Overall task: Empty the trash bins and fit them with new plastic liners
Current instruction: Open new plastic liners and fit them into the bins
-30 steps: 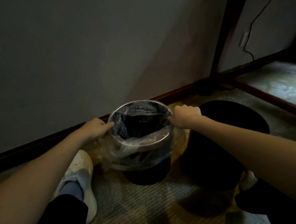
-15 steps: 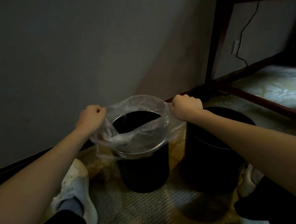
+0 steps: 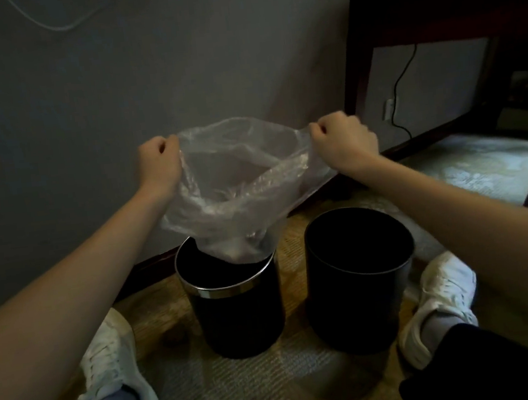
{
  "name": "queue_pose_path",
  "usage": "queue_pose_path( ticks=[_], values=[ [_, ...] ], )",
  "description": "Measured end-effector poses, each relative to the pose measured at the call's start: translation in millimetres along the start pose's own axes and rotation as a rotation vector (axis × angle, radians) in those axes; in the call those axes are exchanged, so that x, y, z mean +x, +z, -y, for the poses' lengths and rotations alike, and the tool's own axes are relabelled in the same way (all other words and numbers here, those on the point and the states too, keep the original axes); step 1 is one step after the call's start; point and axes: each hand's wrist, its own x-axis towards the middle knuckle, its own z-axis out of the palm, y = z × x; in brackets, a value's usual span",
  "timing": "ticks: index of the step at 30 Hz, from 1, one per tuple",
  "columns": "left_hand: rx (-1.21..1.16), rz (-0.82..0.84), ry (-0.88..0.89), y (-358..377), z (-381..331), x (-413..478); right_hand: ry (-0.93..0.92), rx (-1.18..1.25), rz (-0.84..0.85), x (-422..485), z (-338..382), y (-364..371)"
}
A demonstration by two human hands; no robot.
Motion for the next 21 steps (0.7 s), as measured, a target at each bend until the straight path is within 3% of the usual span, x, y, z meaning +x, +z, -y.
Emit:
queue_pose_path(
  ticks=[9, 15, 21],
  values=[
    [-0.137, 0.113, -0.008, 53.9, -36.8, -17.8, 0.1, 0.069, -0.161, 5.1, -64.7, -88.3],
    [-0.084, 0.292, 0.003, 100.4, -40.9, -46.1, 0.189, 0.037, -0.127, -5.1, -106.7, -97.3],
    [0.023, 0.482, 0.009, 135.5, -33.3, -64.3, 0.266, -0.017, 0.032, -15.3, -134.9, -93.2]
  ],
)
